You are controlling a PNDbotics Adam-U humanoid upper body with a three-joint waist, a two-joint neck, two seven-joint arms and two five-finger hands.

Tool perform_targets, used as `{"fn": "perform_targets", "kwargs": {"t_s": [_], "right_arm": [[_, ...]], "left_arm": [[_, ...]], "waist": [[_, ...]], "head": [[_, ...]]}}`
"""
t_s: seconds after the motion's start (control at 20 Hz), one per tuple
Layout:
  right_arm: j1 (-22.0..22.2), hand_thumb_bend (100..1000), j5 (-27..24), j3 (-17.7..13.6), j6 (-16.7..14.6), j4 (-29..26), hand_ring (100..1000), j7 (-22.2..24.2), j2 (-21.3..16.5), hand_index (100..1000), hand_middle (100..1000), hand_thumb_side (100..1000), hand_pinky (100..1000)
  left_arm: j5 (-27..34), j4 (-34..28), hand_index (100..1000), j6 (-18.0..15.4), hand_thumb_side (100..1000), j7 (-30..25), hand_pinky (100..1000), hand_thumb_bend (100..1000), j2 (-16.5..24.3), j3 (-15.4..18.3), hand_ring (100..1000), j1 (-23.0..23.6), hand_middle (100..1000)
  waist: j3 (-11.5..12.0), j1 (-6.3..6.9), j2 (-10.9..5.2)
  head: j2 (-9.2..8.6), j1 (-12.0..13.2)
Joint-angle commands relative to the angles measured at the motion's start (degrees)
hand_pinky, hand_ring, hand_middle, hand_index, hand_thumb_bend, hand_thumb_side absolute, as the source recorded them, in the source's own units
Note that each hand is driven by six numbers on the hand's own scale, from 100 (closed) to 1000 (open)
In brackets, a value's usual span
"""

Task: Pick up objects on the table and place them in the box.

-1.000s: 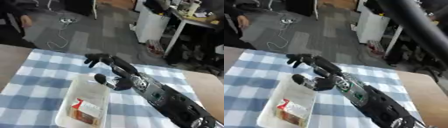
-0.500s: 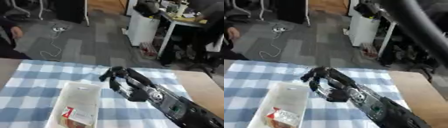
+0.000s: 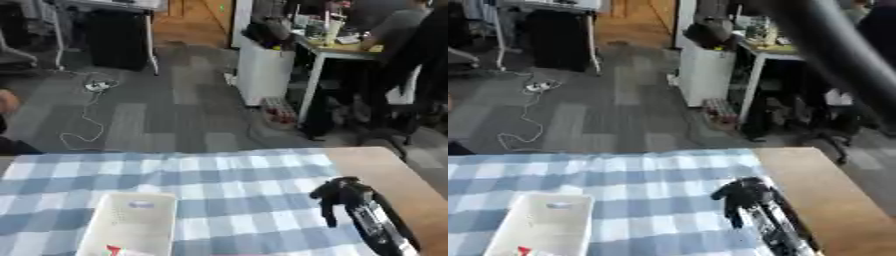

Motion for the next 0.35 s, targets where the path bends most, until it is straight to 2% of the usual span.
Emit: {"fn": "perform_targets", "kwargs": {"t_s": [0.05, 0.2, 0.35], "right_arm": [[1.7, 111, 1.5, -1.7, -3.5, -1.1, 257, -8.3, 4.5, 635, 348, 1000, 188], [2.2, 124, 5.1, -4.2, -4.8, -1.1, 249, -13.8, 9.1, 627, 344, 1000, 184], [0.8, 133, 8.2, -6.8, -5.3, -1.1, 247, -18.8, 13.2, 628, 350, 1000, 188]], "left_arm": [[-1.9, -0.8, 757, -0.6, 912, -0.3, 396, 116, 1.4, -0.5, 457, 1.1, 638], [-1.6, -0.8, 757, -1.8, 913, -1.9, 394, 111, 1.9, -1.8, 457, 2.7, 639], [-0.9, -0.8, 757, -1.3, 910, -2.2, 398, 112, 3.0, -0.7, 460, 1.8, 639]], "waist": [[-0.9, 0.46, -0.36], [-3.1, 0.97, -0.67], [-3.9, 1.15, -1.07]], "head": [[-0.62, 1.2], [1.49, 2.3], [2.56, 2.2]]}}
